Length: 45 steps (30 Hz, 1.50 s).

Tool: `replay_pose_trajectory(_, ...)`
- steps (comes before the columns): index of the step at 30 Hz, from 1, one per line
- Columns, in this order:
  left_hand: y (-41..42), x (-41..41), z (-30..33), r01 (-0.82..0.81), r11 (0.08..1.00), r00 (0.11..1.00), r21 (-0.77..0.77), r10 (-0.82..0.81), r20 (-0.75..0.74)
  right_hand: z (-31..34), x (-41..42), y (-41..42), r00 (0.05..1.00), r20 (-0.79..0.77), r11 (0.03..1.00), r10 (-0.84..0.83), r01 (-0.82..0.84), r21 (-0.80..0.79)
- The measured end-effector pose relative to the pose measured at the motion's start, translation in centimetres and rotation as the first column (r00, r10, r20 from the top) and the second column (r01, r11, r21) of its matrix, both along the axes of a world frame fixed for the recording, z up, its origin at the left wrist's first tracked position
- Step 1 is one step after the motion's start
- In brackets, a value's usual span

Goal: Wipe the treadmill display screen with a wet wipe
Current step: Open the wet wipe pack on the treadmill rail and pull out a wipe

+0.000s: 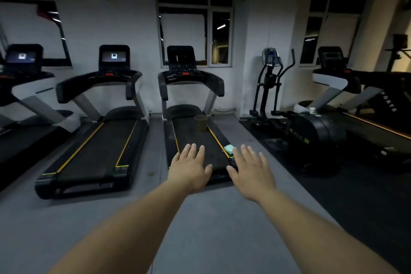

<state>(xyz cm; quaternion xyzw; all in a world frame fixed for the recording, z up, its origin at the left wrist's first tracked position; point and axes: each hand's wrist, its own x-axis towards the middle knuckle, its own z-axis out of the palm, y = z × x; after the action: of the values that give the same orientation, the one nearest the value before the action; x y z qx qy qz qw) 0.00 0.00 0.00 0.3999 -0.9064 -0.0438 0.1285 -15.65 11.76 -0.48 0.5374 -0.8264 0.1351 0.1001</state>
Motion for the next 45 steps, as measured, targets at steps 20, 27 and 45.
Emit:
replay_pose_trajectory(20,-23.0,-24.5,-9.3,-0.019,0.997,0.997,0.081,0.013,0.082,-10.3,-25.4,-23.2,0.999,0.029,0.994,0.029,-0.032,0.106)
replay_pose_trajectory(27,-32.1,-33.9,-12.6,-0.024,0.990,0.996,0.140,0.011,0.094,-12.8,-35.4,-32.3,0.999,0.001,0.990,0.039,-0.039,0.136)
replay_pose_trajectory(45,-64.1,-54.6,-18.9,0.100,0.977,0.983,0.190,-0.126,0.130,-19.1,-53.0,-62.1,0.997,0.063,0.983,-0.039,0.027,0.181)
